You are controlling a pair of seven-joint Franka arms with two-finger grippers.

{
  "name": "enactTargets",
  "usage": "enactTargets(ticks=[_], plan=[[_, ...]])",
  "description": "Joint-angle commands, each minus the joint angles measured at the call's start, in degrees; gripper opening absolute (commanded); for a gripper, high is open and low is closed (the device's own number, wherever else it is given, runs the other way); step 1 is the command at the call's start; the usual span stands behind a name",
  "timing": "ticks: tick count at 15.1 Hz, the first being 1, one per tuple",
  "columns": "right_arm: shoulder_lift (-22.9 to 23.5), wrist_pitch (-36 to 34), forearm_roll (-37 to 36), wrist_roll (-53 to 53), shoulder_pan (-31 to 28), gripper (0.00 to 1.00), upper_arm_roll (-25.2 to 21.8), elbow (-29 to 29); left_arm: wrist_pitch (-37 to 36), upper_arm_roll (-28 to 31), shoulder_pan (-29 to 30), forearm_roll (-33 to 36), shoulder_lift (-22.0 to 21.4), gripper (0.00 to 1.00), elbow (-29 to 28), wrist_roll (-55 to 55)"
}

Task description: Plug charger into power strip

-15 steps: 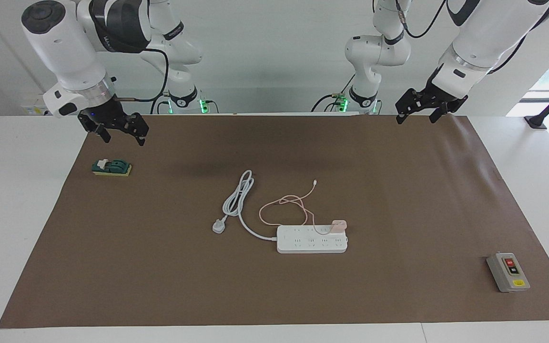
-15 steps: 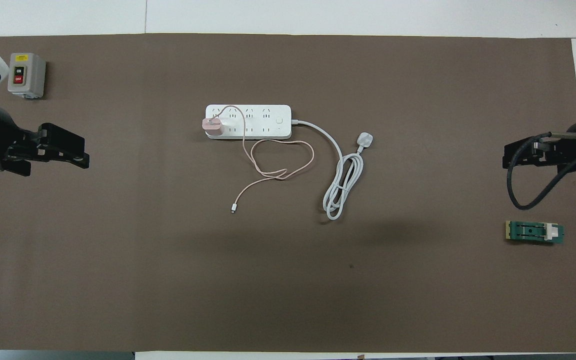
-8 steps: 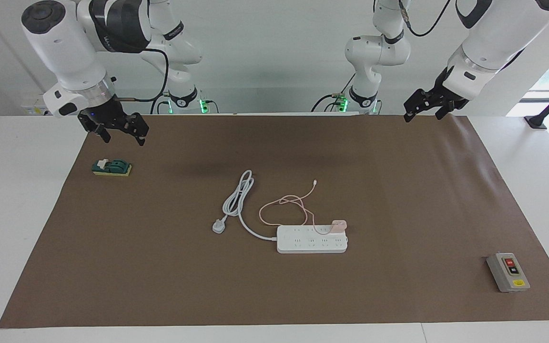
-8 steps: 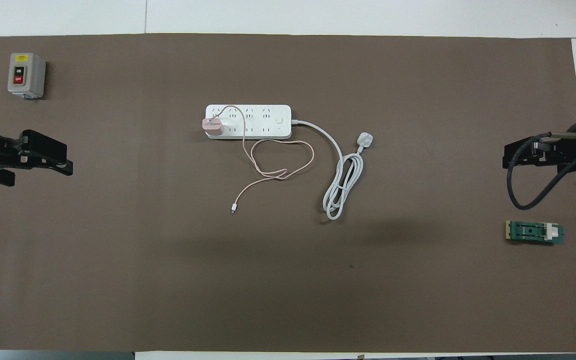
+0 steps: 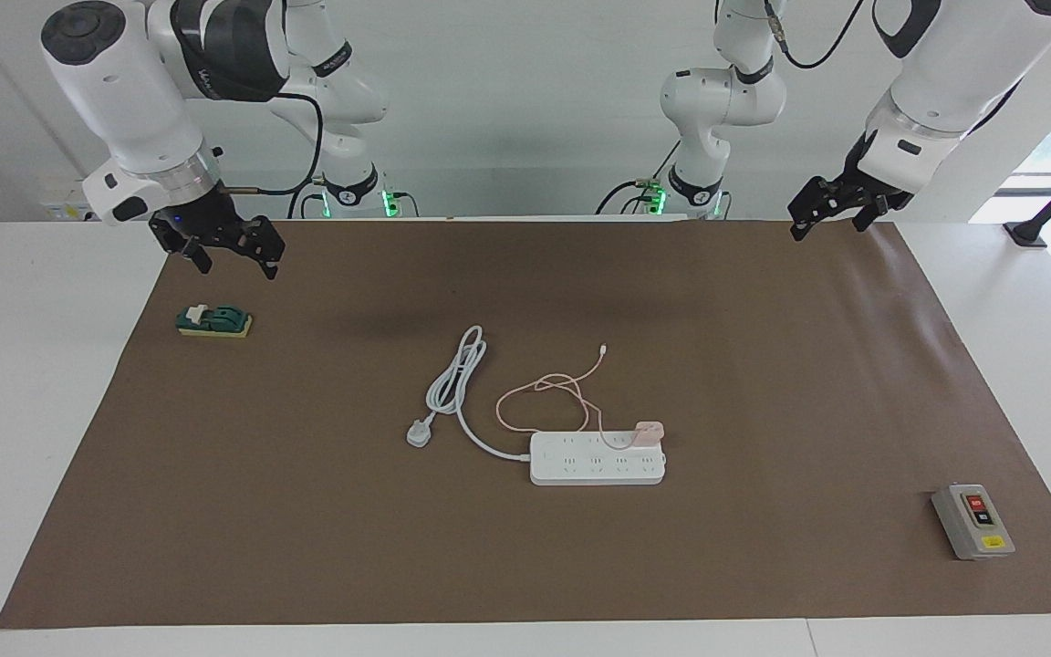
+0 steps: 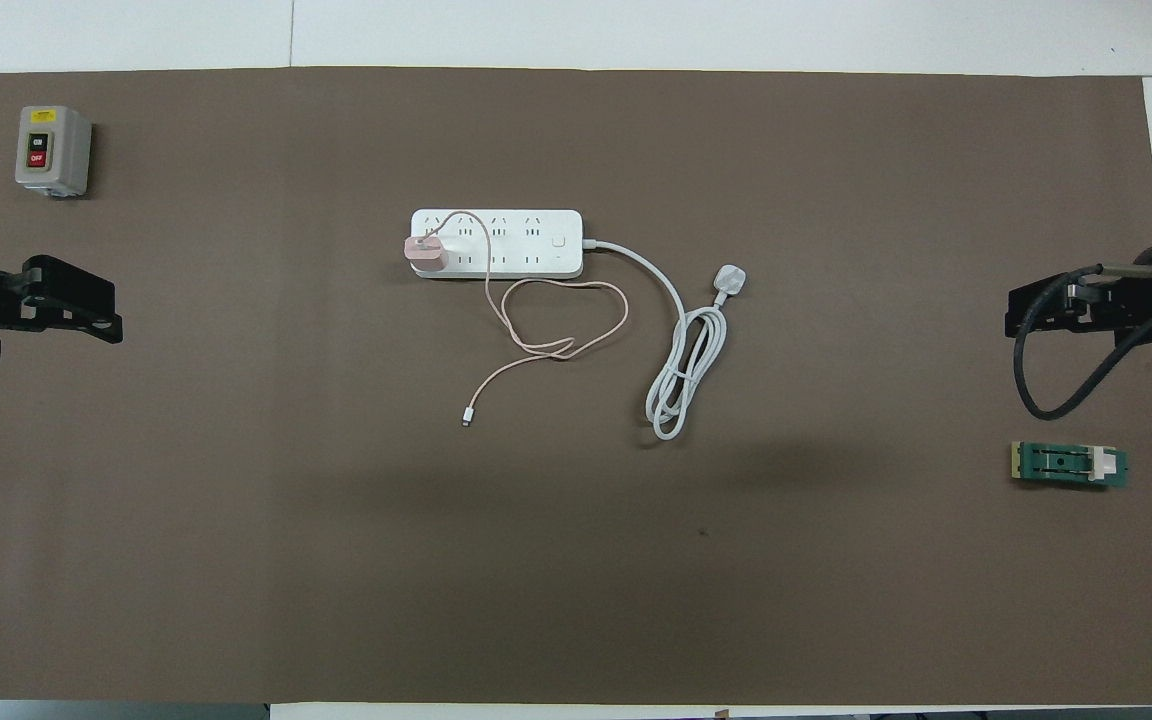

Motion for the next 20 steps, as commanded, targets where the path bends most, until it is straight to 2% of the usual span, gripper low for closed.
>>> enactTargets(ticks=[1,7,14,20], plan=[[-0.4,-0.9,0.0,0.6,-0.5,1.0,0.4,0.1,0.2,-3.2,4.0,1.0,-1.7,1.0,-2.2,-0.5],[-0.4,-0.9,0.0,0.6,-0.5,1.0,0.4,0.1,-0.7,-9.2,11.6,1.0,-2.9,1.0,-3.7,-0.5],[-0.4,-0.9,0.0,0.6,-0.5,1.0,0.4,0.1,-0.5,-9.5,12.4,1.8,-2.0,1.0,-4.4,0.2],[-0.4,-0.9,0.0,0.6,-0.5,1.0,0.4,0.1,-3.7,-10.1,11.7,3.0,-1.9,1.0,-4.4,0.9]])
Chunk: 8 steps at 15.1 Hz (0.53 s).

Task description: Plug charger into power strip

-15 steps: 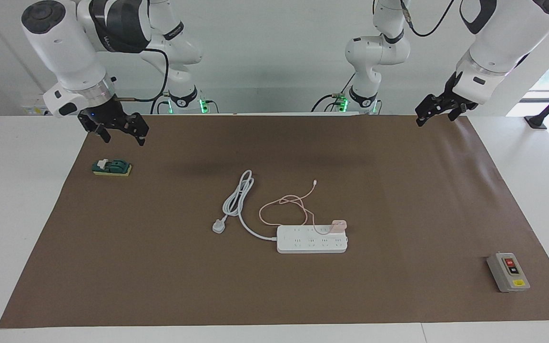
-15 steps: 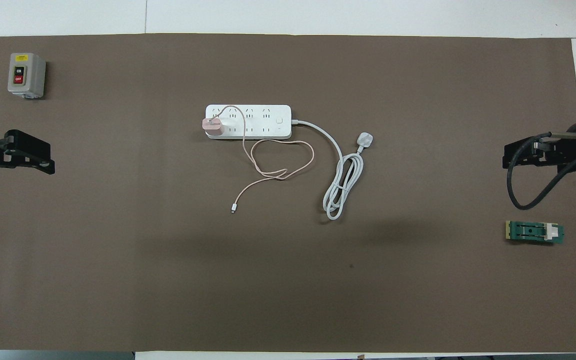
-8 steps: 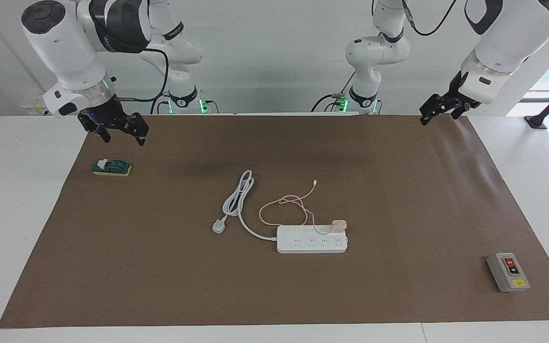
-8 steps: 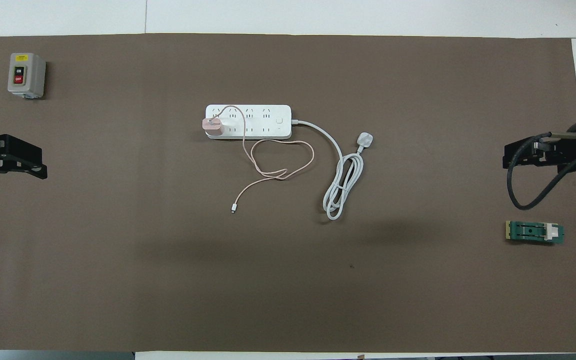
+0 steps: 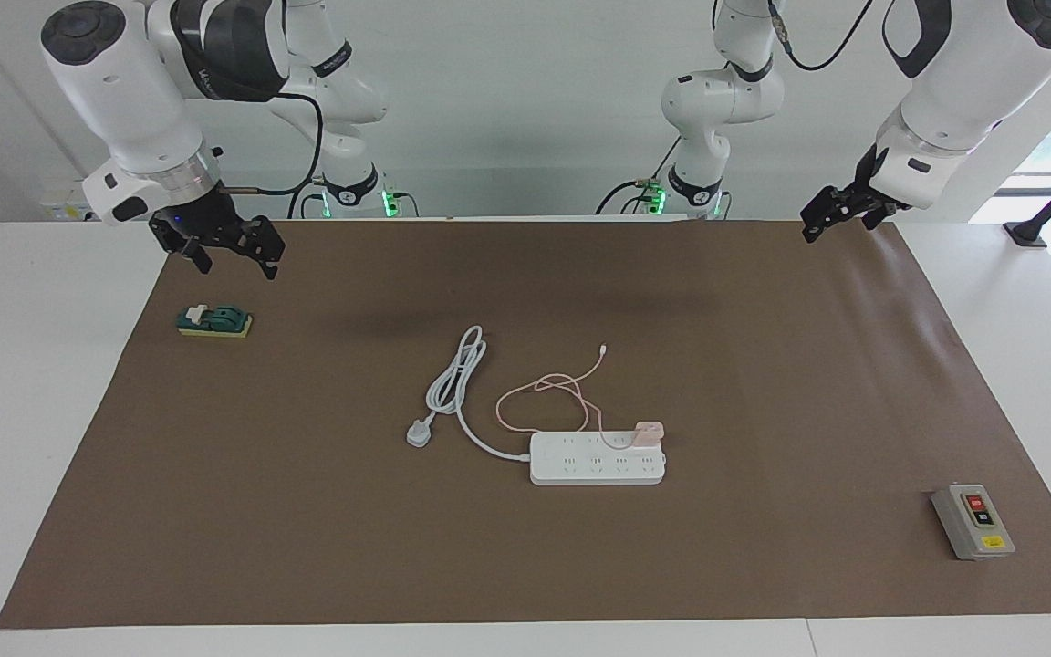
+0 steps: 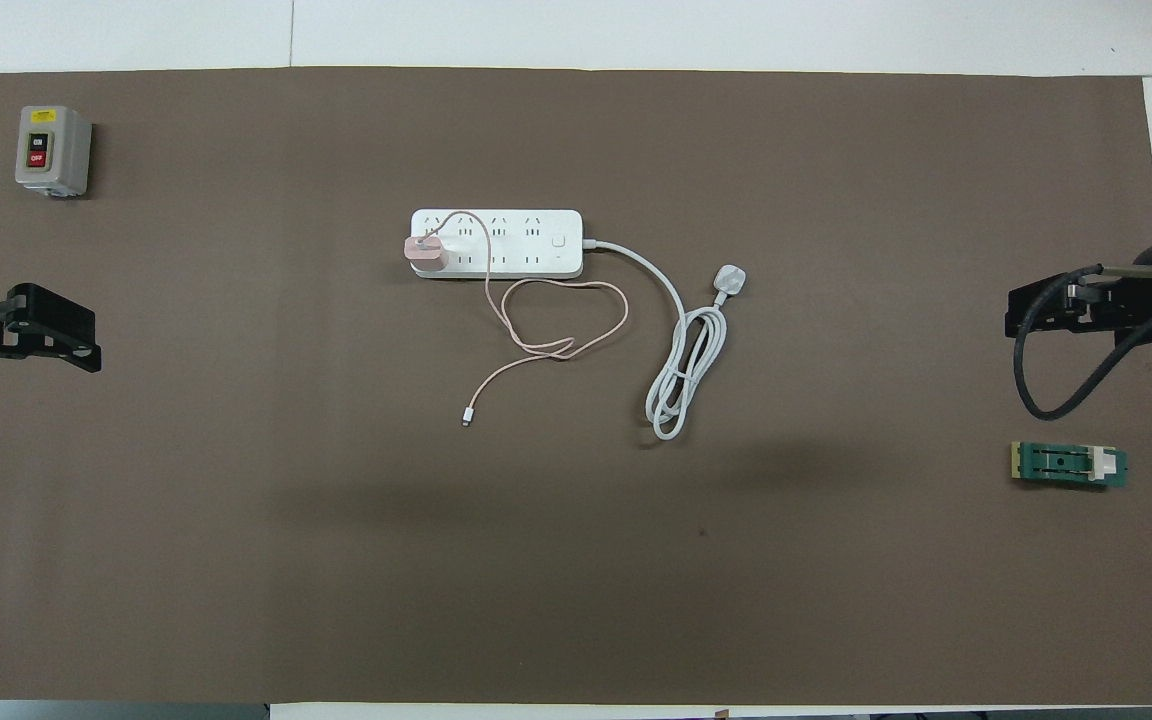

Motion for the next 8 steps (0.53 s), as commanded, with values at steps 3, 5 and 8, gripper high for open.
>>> enactTargets(ticks=[3,5,8], plan=[[-0.4,-0.9,0.0,0.6,-0.5,1.0,0.4,0.1,-1.8,-1.0,-0.1,0.8,-1.3,1.0,-1.4,0.9],[-0.4,-0.9,0.0,0.6,-0.5,1.0,0.4,0.1,-1.4,-0.6,-1.6,1.3,-1.3,1.0,-1.3,1.0],[-0.4,-0.9,0.0,0.6,-0.5,1.0,0.4,0.1,0.0,1.9,-4.7,0.9,-2.5,1.0,-3.8,1.6]])
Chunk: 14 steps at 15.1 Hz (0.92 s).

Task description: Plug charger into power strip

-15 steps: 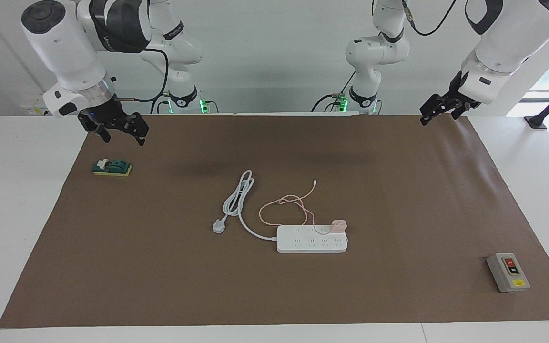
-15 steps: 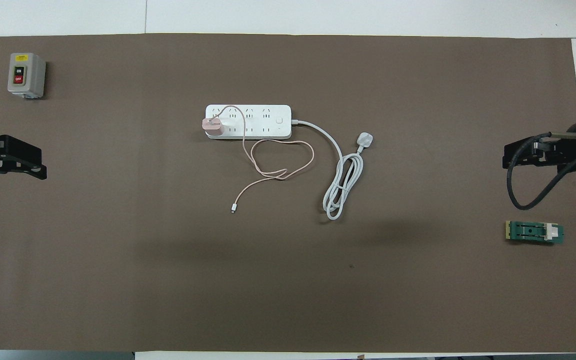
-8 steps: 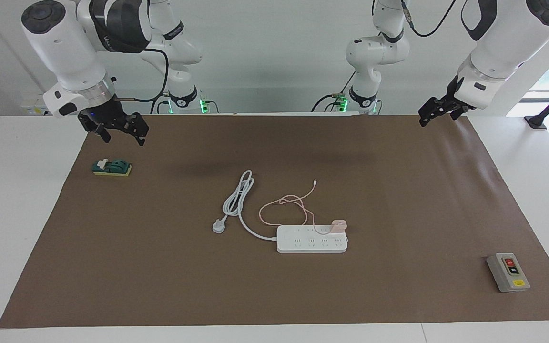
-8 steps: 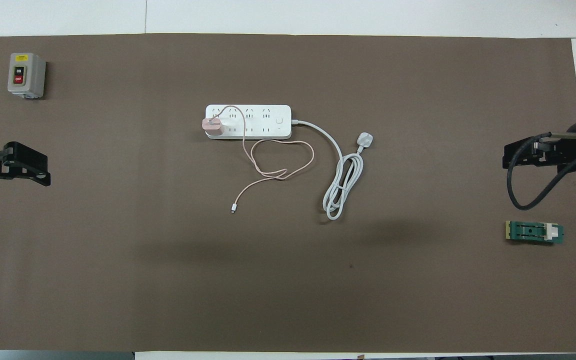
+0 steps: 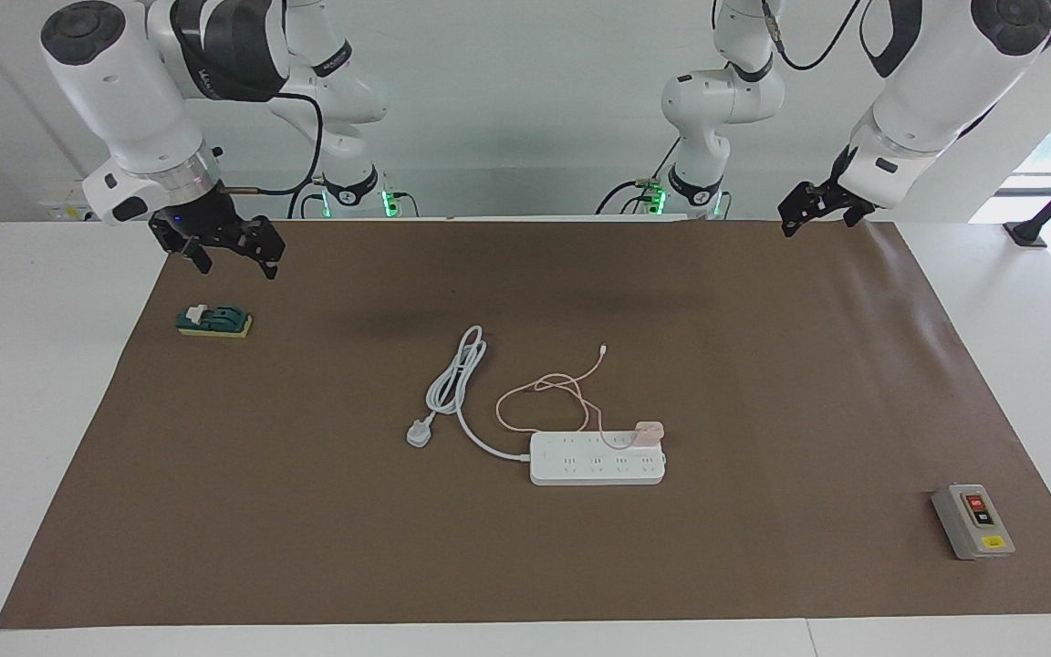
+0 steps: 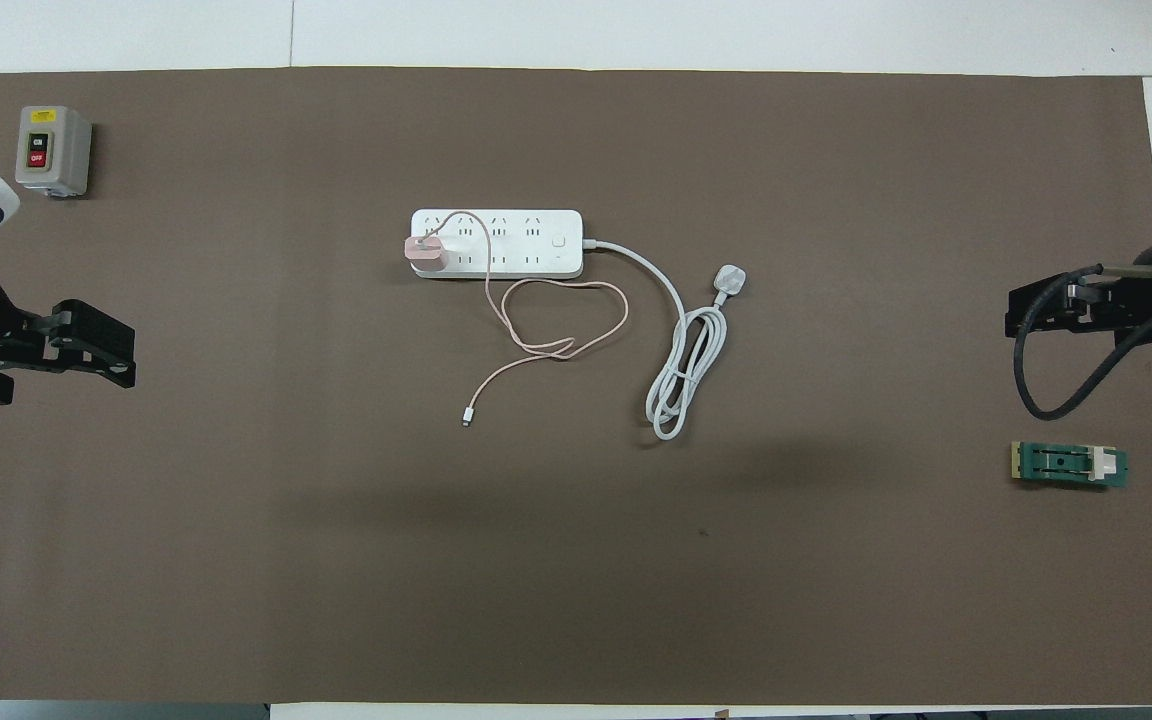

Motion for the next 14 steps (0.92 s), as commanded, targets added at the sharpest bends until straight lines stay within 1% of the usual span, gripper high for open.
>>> enactTargets(ticks=[1,3,5,10,14], plan=[[-0.3,-0.9,0.0,0.6,-0.5,1.0,0.4,0.1,1.6,1.9,-1.8,0.8,-2.3,1.0,-3.2,1.7],[-0.3,-0.9,-0.1,0.6,-0.5,1.0,0.4,0.1,3.5,2.0,-1.4,0.7,-2.1,1.0,-3.3,2.0],[-0.3,-0.9,0.0,0.6,-0.5,1.0,0.4,0.1,3.6,2.0,-1.2,0.7,-1.9,1.0,-3.4,5.0],[-0.3,-0.9,0.0,0.6,-0.5,1.0,0.4,0.1,4.8,2.4,-1.4,0.7,-1.5,1.0,-4.5,5.5],[-0.3,-0.9,0.0,0.6,-0.5,1.0,0.4,0.1,6.8,2.5,-1.4,0.7,-1.3,1.0,-4.2,7.6]])
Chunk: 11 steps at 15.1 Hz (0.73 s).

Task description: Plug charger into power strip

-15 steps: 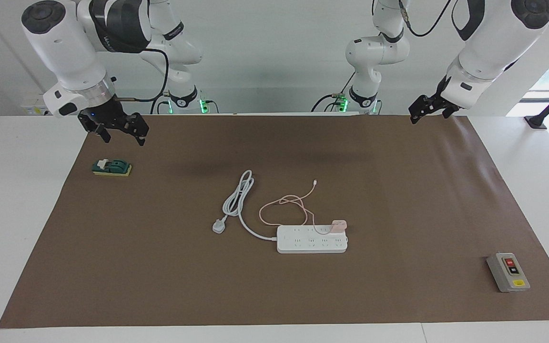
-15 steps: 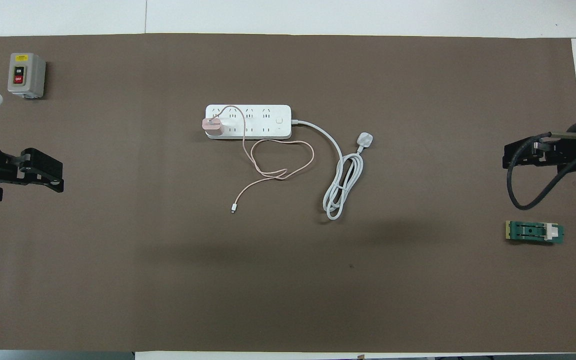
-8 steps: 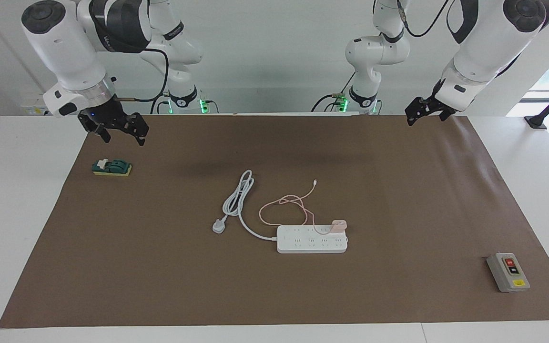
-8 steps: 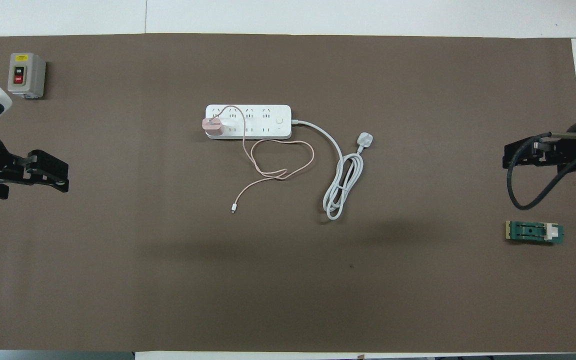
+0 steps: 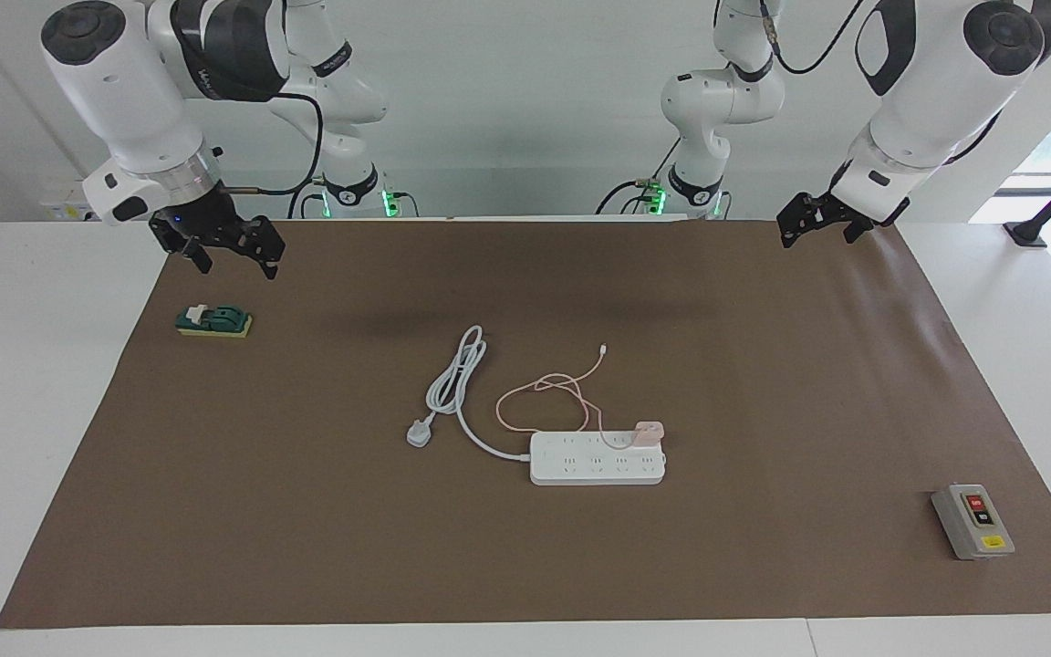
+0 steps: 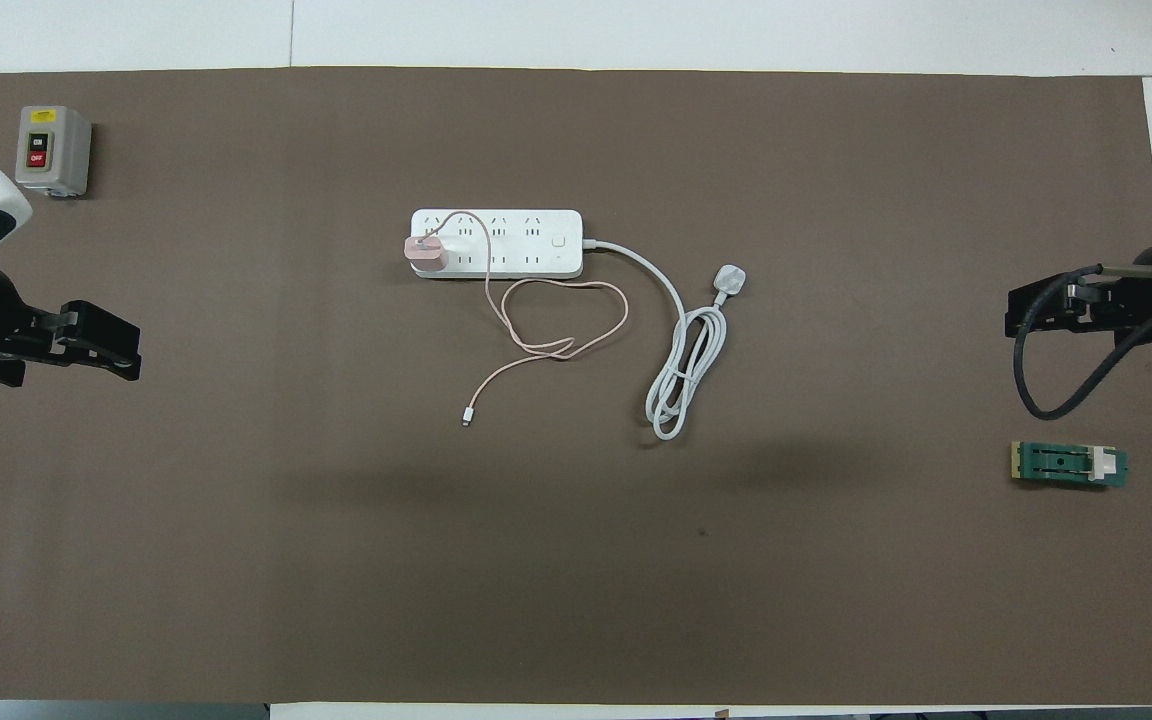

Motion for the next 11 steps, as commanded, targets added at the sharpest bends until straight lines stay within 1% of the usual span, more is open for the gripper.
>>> enactTargets(ticks=[1,3,6,11], plan=[[-0.3,-0.9,0.0,0.6,-0.5,1.0,0.4,0.1,1.3,0.9,-0.7,0.7,-1.0,1.0,-0.9,1.4],[-0.4,-0.9,0.0,0.6,-0.5,1.0,0.4,0.1,0.0,0.9,-0.4,0.8,-0.7,1.0,-0.4,3.7],[-0.4,-0.9,0.0,0.6,-0.5,1.0,0.4,0.1,0.4,0.9,-0.4,0.8,-0.7,1.0,-0.4,5.4],[-0.4,-0.9,0.0,0.6,-0.5,1.0,0.4,0.1,3.7,0.9,-0.4,0.5,-0.3,1.0,-0.1,5.1]])
